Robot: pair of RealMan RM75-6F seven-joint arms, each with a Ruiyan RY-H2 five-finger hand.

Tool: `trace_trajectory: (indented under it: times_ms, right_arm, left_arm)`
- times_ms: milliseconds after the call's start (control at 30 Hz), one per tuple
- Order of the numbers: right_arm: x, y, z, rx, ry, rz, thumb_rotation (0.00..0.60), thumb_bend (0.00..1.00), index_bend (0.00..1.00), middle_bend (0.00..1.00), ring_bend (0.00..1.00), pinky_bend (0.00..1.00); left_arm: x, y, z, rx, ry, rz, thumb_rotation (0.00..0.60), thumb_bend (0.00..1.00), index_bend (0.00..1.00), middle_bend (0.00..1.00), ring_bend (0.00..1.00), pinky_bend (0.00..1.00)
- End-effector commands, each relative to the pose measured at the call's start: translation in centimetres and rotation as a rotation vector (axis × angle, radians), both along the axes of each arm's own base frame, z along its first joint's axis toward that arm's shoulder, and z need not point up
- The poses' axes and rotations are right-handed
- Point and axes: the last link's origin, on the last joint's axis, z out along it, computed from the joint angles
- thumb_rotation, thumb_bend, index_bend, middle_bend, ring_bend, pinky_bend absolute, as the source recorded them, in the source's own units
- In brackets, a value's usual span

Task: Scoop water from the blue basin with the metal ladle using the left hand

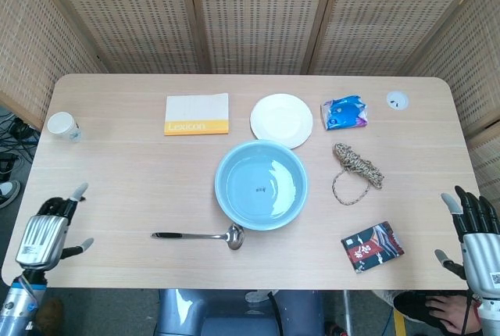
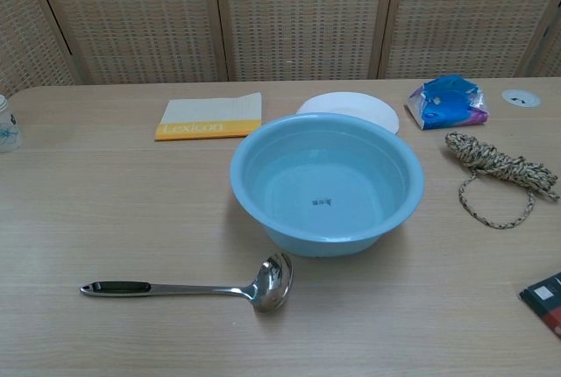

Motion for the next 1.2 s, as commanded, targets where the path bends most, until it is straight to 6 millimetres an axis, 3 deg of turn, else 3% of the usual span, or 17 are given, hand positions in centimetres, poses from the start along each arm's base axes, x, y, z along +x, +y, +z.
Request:
trace_trajectory:
  times_ms: [33, 233, 333, 400, 500, 667, 833, 1200]
  right_arm:
    - [0.0, -0.1, 0.0, -0.001, -0.001, -0.002, 0.6, 0.0, 0.0, 0.0, 0.0, 0.0]
    - [-0.3, -0.2, 0.1, 0.002, -0.004, -0.013, 0.6, 0.0, 0.0, 0.0, 0.0, 0.0]
    - [-0.3, -0.2, 0.1, 0.003, -0.004, -0.014, 0.6, 0.0, 0.0, 0.0, 0.0, 0.0]
    - [-0.3, -0.2, 0.1, 0.004, -0.004, -0.014, 0.6, 0.0, 0.0, 0.0, 0.0, 0.0]
    - [-0.3, -0.2, 0.0, 0.007, -0.003, -0.016, 0.6, 0.0, 0.0, 0.0, 0.0, 0.0]
    - [-0.3, -0.3, 0.0, 0.01, -0.002, -0.02, 0.6, 0.0, 0.0, 0.0, 0.0, 0.0]
    - [-0.5, -0.4, -0.1, 0.015, 0.001, -0.028, 0.6, 0.0, 0.0, 0.0, 0.0, 0.0]
    - [-0.6, -0.4, -0.1, 0.019, -0.003, -0.034, 0.6, 0.0, 0.0, 0.0, 0.0, 0.0]
  left_arm:
    - [1.9, 0.8, -2.5, -0.117, 0.025, -0.028, 0.6, 0.0, 0.0, 0.82, 0.93, 0.99]
    - [4.9, 1.9, -7.3, -0.322, 0.068, -0.009, 0.6, 0.0, 0.0, 0.92, 0.99, 1.0]
    - [5.4, 2.1, -8.9, -0.367, 0.069, 0.017, 0.6, 0.01, 0.1, 0.93, 1.0, 1.0]
    - [5.6, 2.4, -9.8, -0.38, 0.078, 0.028, 0.6, 0.09, 0.2, 0.93, 1.0, 1.0]
    - [6.1, 2.8, -10.9, -0.379, 0.092, 0.032, 0.6, 0.19, 0.3, 0.94, 1.0, 1.0]
    - [6.6, 3.2, -12.4, -0.365, 0.102, 0.045, 0.6, 0.32, 0.37, 0.94, 1.0, 1.0]
    - [6.9, 3.4, -14.6, -0.364, 0.128, 0.07, 0.6, 0.33, 0.39, 0.94, 1.0, 1.0]
    - [7.3, 3.6, -15.9, -0.367, 0.138, 0.074, 0.6, 0.36, 0.44, 0.94, 1.0, 1.0]
